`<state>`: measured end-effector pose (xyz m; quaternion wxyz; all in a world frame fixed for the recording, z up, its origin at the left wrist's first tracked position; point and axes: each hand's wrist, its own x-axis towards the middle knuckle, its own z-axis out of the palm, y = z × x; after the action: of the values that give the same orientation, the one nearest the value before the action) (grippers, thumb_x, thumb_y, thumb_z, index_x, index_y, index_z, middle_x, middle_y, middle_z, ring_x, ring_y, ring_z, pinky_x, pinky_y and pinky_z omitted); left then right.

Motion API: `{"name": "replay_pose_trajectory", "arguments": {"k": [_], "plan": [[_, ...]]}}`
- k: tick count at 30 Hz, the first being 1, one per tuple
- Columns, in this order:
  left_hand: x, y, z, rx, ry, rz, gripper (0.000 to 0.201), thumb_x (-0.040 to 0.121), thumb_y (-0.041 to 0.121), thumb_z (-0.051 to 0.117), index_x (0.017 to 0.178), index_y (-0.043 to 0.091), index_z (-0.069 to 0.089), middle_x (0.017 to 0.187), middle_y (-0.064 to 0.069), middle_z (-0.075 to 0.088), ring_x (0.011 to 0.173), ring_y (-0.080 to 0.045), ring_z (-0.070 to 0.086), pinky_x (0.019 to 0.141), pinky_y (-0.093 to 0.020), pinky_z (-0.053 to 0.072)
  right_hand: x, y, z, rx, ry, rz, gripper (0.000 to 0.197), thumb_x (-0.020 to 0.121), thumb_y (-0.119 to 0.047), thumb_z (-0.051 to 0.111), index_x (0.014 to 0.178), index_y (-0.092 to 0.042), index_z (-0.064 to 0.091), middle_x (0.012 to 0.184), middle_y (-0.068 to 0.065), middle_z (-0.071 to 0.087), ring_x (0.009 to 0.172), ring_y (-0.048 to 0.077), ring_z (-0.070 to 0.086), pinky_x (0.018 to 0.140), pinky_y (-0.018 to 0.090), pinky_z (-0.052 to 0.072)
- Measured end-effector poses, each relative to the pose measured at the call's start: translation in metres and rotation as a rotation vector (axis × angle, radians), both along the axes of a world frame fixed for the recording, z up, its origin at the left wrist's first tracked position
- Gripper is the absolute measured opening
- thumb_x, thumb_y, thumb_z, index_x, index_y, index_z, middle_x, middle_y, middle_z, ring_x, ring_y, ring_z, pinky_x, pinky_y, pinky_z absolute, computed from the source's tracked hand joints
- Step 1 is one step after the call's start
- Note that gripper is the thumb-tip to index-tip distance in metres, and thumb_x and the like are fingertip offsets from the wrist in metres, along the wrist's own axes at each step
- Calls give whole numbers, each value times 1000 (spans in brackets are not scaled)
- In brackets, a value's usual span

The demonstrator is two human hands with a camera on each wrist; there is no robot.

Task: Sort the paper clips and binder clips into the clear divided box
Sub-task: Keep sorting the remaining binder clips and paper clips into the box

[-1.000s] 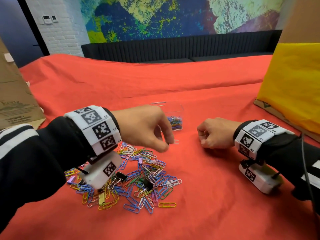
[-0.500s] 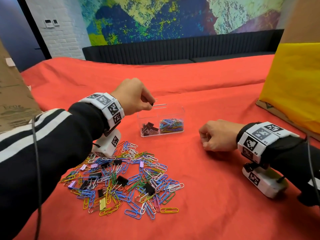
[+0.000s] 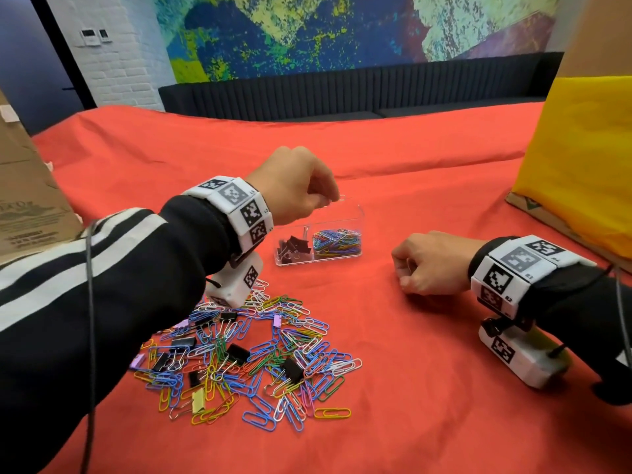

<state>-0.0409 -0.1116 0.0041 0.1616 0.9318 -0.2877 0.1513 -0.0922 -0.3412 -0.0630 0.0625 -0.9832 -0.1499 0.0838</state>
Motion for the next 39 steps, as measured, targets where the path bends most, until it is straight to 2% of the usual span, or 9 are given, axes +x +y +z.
{"name": "replay_pose_trajectory", "arguments": {"k": [6,11,14,18,22,25,30,36,39], "plan": [[6,-18,-14,114,22,38,19,74,14,69,89,24,74,73,9,74,69,-6,68,76,-31,58,1,-1,-1,-5,-2,5,7,77,-24,59,71,-23,60,73,-3,66,66,8,56,65,29,48],[-1,-14,-13,107,-30,48,26,83,19,65,105,31,71,90,15,72,85,-8,67,86,-34,55,3,-2,-3,2,-1,6,6,77,-25,59,72,-22,61,73,-4,66,67,9,57,65,28,48],[-29,-9,-9,152,-47,-38,15,83,37,64,95,30,71,76,17,68,75,-8,66,79,-33,55,3,-2,-2,5,4,10,6,77,-25,59,72,-22,61,72,-4,66,67,10,58,66,29,50],[-70,-6,-14,446,191,-9,51,71,74,58,81,26,73,68,7,70,68,-11,65,69,-29,55,1,-1,-1,-2,1,10,8,78,-23,60,69,-24,60,70,-3,65,66,11,57,66,32,50],[-99,-8,-34,602,337,8,78,48,93,51,85,27,70,72,12,71,69,-9,65,70,-28,57,1,-1,-1,-1,-7,-6,7,77,-25,61,70,-23,60,73,-3,66,69,14,59,71,35,53],[-110,-11,-42,616,353,2,76,44,89,62,90,27,64,80,11,69,74,-11,63,68,-27,53,0,-1,-1,1,-6,-11,8,77,-26,62,69,-23,60,72,-2,67,68,14,59,70,35,53],[-105,-11,-41,521,461,-72,47,61,59,80,91,25,69,81,11,70,73,-7,63,69,-24,52,-1,-1,0,5,-5,-16,9,78,-26,63,69,-23,60,72,-2,67,67,13,58,69,35,52],[-89,-2,-43,382,561,-111,22,71,33,82,90,23,75,81,6,76,66,-6,70,61,-18,49,-1,-1,0,5,0,-13,9,77,-25,62,69,-23,60,71,-2,67,68,14,60,69,35,52],[-81,5,-40,284,623,-106,19,74,27,82,90,20,76,78,5,77,65,-4,71,63,-17,50,-2,-1,1,0,-1,-6,10,79,-24,62,69,-23,59,71,-3,65,67,12,58,68,34,50]]}}
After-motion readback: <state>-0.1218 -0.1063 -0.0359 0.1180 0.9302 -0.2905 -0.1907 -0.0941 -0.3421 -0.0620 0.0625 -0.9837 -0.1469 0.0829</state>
